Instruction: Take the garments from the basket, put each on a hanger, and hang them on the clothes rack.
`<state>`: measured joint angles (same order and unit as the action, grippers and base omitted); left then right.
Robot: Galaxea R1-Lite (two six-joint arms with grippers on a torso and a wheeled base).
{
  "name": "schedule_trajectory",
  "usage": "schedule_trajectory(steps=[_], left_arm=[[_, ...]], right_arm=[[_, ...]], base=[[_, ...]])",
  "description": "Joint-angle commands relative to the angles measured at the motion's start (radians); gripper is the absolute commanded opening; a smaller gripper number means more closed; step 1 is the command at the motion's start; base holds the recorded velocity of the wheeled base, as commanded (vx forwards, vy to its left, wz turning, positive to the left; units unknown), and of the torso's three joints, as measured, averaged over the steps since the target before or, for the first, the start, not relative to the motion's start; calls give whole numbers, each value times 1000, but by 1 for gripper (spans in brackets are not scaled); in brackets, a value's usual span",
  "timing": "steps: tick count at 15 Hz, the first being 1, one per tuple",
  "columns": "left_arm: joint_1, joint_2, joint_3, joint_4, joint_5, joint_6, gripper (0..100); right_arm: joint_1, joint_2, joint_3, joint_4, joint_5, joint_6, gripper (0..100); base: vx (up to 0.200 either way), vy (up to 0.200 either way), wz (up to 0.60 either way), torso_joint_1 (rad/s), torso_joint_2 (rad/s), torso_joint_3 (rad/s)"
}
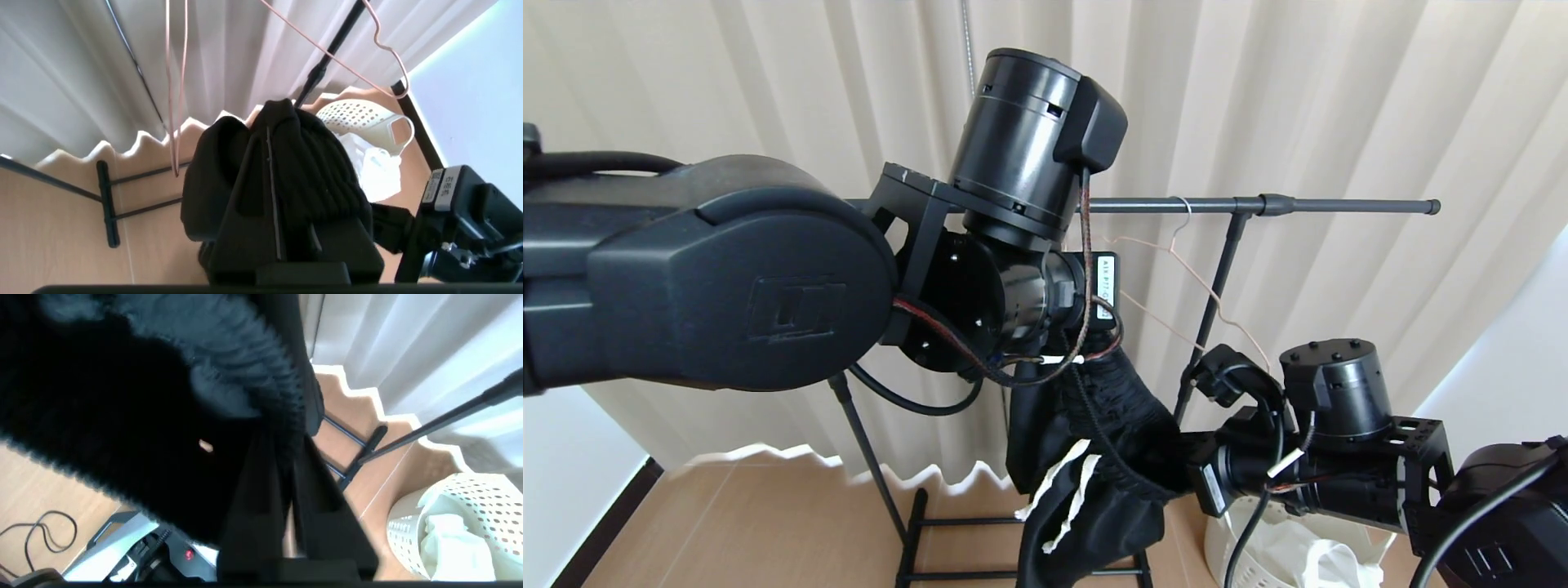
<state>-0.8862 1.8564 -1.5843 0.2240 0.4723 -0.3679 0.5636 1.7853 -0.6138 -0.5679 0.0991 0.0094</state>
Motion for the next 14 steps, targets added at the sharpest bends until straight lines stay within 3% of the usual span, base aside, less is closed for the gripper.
schedule_trajectory(steps=[1,5,8,9,14], left_arm=[[3,0,4,0,0,-2,0],[26,1,141,0,-11,-5,0],[24,14,221,-6,-12,-3,0],[24,26,227,-6,-12,-3,100],[35,23,230,-2,-18,1,100]], right_arm=[[-34,-12,-7,0,1,-2,0],[-189,-155,-44,17,1,-8,0],[-202,-204,-46,17,-1,-11,0],[-202,-208,-43,17,-1,-12,0],[-217,-216,-47,17,-4,-12,0]], base=[[0,0,0,0,0,0],[0,0,0,0,0,0],[0,0,0,0,0,0],[0,0,0,0,0,0],[0,0,0,0,0,0]])
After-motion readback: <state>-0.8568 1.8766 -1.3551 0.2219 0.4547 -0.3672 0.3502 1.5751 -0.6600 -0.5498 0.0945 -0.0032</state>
